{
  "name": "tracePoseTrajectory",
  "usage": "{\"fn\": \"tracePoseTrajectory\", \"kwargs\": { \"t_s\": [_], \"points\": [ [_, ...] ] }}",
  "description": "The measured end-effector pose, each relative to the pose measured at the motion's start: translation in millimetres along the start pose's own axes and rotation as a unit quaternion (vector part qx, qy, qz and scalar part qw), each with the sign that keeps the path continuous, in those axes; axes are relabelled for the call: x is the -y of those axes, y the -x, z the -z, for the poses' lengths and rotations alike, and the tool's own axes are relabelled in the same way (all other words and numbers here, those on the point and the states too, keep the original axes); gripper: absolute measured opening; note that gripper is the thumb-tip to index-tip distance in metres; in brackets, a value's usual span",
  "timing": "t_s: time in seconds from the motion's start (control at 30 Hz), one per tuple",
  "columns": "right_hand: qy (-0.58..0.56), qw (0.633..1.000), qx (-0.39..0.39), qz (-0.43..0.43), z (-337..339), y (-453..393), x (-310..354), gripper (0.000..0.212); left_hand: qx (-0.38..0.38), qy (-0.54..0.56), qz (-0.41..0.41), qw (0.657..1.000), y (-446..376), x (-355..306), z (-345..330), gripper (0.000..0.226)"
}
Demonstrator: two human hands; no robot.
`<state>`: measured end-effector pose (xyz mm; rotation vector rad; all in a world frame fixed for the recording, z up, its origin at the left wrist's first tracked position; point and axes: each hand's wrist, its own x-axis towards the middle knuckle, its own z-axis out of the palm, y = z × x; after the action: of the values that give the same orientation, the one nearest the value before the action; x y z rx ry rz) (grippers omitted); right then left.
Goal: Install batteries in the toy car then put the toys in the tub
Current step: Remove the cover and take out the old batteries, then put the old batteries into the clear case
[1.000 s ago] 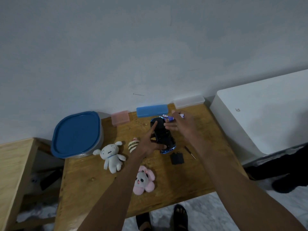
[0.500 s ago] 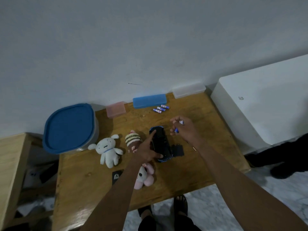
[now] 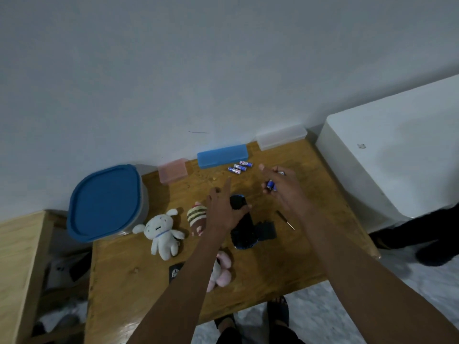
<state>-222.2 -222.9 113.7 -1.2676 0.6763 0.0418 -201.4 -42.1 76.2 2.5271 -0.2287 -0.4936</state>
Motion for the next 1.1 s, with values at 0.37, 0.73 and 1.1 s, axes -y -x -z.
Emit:
{"fn": "tracePoseTrajectory", "kwargs": {
  "t_s": [0.37, 0.73, 1.1],
  "points": [
    [0.245, 0.947, -0.169, 0.125, 51.4, -76.2, 36.3, 0.049, -0.063, 0.123, -0.060, 0.988, -98.8, -80.6, -25.9, 0.043],
    [0.344, 0.901, -0.206, 0.168, 98.3, -193.4, 9.1, 0.042, -0.163, 0.167, -0.052, 0.971, -199.8, -101.4, -97.9, 0.046],
    [0.427, 0.870, -0.161, 0.185, 110.7, -243.7, -15.1, 0.051, -0.202, 0.167, -0.045, 0.964, -240.3, -93.5, -130.7, 0.041]
  ]
}}
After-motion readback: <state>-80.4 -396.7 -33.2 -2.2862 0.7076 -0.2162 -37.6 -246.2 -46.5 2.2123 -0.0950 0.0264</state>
